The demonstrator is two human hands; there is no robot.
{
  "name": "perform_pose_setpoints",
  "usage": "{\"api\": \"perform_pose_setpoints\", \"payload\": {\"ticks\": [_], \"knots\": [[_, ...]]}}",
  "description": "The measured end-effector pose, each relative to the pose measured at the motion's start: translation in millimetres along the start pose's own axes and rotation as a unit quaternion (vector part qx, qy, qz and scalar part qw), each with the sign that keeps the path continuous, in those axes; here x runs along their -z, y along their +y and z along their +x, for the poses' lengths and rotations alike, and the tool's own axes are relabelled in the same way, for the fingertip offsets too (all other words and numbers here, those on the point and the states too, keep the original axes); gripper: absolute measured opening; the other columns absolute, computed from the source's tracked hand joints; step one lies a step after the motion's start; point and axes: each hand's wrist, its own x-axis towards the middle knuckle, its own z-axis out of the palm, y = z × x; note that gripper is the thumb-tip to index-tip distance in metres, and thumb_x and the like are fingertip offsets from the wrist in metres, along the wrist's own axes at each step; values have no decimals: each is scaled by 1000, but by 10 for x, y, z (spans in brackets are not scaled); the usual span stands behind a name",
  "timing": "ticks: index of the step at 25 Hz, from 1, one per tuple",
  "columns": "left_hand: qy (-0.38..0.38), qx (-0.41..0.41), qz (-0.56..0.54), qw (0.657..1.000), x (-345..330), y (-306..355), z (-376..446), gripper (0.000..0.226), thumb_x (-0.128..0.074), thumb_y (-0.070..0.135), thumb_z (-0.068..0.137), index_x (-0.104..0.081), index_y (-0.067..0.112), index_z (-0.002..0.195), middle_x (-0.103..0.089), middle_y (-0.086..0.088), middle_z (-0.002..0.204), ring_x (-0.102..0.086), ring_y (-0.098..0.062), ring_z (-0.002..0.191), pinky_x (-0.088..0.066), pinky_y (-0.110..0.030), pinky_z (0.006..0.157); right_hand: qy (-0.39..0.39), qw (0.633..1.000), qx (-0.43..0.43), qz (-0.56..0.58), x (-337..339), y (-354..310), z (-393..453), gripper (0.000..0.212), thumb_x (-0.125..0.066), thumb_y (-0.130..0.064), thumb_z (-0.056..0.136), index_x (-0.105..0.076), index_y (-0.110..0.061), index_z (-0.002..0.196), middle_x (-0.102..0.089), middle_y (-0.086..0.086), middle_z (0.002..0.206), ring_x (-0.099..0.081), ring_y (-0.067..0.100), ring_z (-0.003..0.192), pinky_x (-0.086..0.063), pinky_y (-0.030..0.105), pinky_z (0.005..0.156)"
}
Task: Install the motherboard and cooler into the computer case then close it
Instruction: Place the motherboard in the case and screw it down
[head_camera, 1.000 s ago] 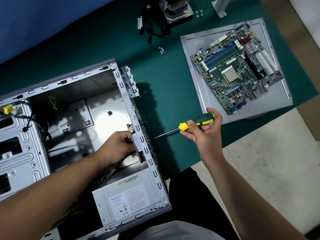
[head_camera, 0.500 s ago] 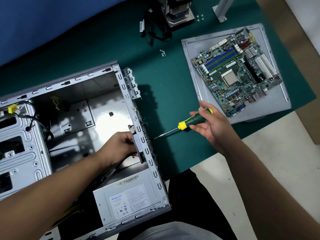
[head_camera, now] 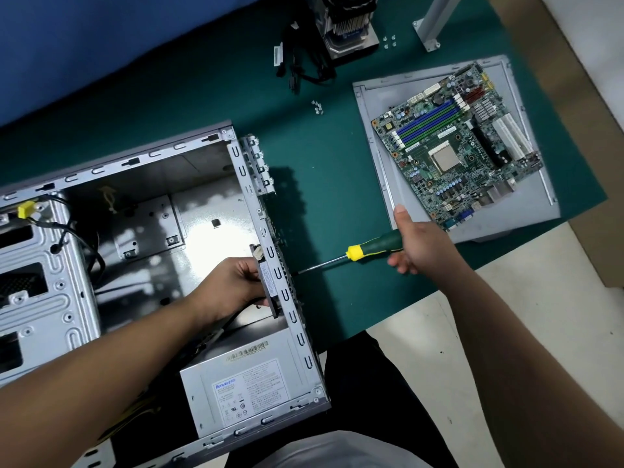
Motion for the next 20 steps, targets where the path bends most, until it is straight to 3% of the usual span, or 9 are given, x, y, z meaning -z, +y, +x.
{"api": "perform_pose_setpoints", "payload": {"ticks": [3, 5, 7, 10, 12, 14, 16, 18, 20], "knots": [[0, -1, -1, 1000, -8, 16, -11, 12, -67, -19, 83, -69, -19, 95, -73, -33, 93, -65, -59, 95, -60, -44, 82, -59, 953, -42, 295, 14, -23, 1, 35, -45, -25, 108, -62, 0, 127, -67, 28, 122, -71, 31, 92, -60, 34, 71], [2, 0, 2, 1000, -5, 24, -10, 12, -66, -19, 84, -70, -19, 95, -73, -33, 93, -66, -57, 95, -62, -37, 77, -87, 929, 10, 359, 84, 16, 16, 28, -48, -12, 106, -63, -8, 130, -63, 26, 126, -71, 35, 108, -63, 35, 75], [1, -1, 5, 1000, -5, 31, -9, 12, -66, -19, 84, -69, -19, 95, -73, -33, 94, -66, -56, 96, -62, -30, 73, -34, 966, 75, 246, 78, 35, -17, 20, -55, -22, 106, -68, -13, 117, -69, 18, 116, -76, 33, 95, -65, 39, 74], [0, 0, 6, 1000, -1, 32, -7, 12, -66, -19, 84, -70, -19, 95, -73, -33, 94, -66, -56, 97, -61, -29, 73, 12, 996, 75, 55, 21, -11, -37, 49, -47, -52, 104, -69, -9, 105, -77, 14, 82, -75, 26, 65, -61, 33, 56], [-2, 0, 2, 1000, 5, 27, -7, 12, -67, -19, 83, -70, -19, 95, -73, -33, 94, -65, -57, 97, -62, -35, 77, -43, 989, 15, 143, 33, -21, -9, 42, -41, -40, 109, -64, -8, 122, -76, 18, 100, -77, 30, 79, -62, 33, 64], [-3, 4, -3, 1000, 5, 19, -4, 13, -68, -19, 83, -70, -18, 95, -72, -35, 95, -64, -59, 98, -60, -48, 86, -106, 947, -13, 302, 135, 2, 17, 34, -41, -13, 107, -55, -6, 137, -70, 22, 122, -74, 36, 102, -63, 37, 81], [-3, 10, -3, 1000, 3, 5, -4, 14, -68, -20, 82, -70, -18, 96, -71, -37, 97, -63, -60, 100, -55, -59, 94, -146, 931, 20, 334, 205, 25, 10, 35, -43, -8, 106, -58, -13, 137, -70, 22, 122, -72, 38, 106, -63, 37, 81], [-2, 12, 0, 1000, 0, -4, 1, 15, -68, -20, 82, -70, -18, 97, -71, -36, 98, -63, -59, 101, -54, -58, 95, -89, 976, 43, 195, 133, 24, 3, 27, -50, -29, 108, -64, -14, 125, -75, 20, 102, -77, 30, 81, -61, 29, 61], [-2, 10, 1, 1000, 6, -2, 4, 14, -68, -19, 83, -70, -18, 96, -71, -36, 97, -64, -59, 100, -56, -53, 91, -19, 998, 47, 47, 27, -5, 25, 45, -47, -52, 105, -62, -10, 110, -75, 16, 74, -67, 21, 53, -50, 25, 44]]}}
